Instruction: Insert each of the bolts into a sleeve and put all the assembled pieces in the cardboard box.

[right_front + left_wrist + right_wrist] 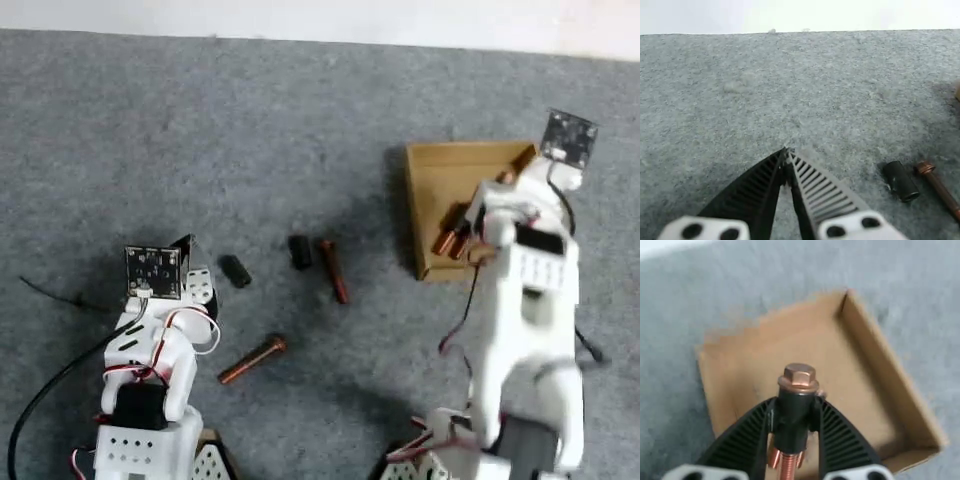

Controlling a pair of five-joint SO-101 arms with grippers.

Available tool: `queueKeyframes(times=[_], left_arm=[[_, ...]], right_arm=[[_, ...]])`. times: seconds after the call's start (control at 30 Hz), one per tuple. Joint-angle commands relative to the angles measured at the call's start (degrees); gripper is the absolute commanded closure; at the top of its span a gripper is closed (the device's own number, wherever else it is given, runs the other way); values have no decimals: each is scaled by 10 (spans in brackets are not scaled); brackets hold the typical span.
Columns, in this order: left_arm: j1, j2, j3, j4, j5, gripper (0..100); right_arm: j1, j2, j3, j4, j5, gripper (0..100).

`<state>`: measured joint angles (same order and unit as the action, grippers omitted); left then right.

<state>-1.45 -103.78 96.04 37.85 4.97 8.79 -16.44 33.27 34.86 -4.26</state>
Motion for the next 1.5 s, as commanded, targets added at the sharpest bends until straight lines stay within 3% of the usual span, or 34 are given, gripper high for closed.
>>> queueKeyframes(times=[0.0,0.27,0.47,0.7,1.07,1.27,1.47], left_arm=[[-4,-9,11,1,-4,995],[-2,-9,11,1,-4,995],[-2,-9,11,1,-4,995],[-7,-9,11,-2,-4,995],[-162,-10,-9,-14,0,995],[-170,-10,-9,-14,-1,995],[-168,-10,-9,-14,-1,995]], right_arm=[[-18,51,-81,16,-13,954],[-66,95,-85,18,-13,617],[-96,94,-91,112,-11,617],[-224,3,-105,189,-11,617],[-365,-61,49,71,-10,617],[-463,-38,87,-45,-10,617],[-480,98,27,-57,-13,667]])
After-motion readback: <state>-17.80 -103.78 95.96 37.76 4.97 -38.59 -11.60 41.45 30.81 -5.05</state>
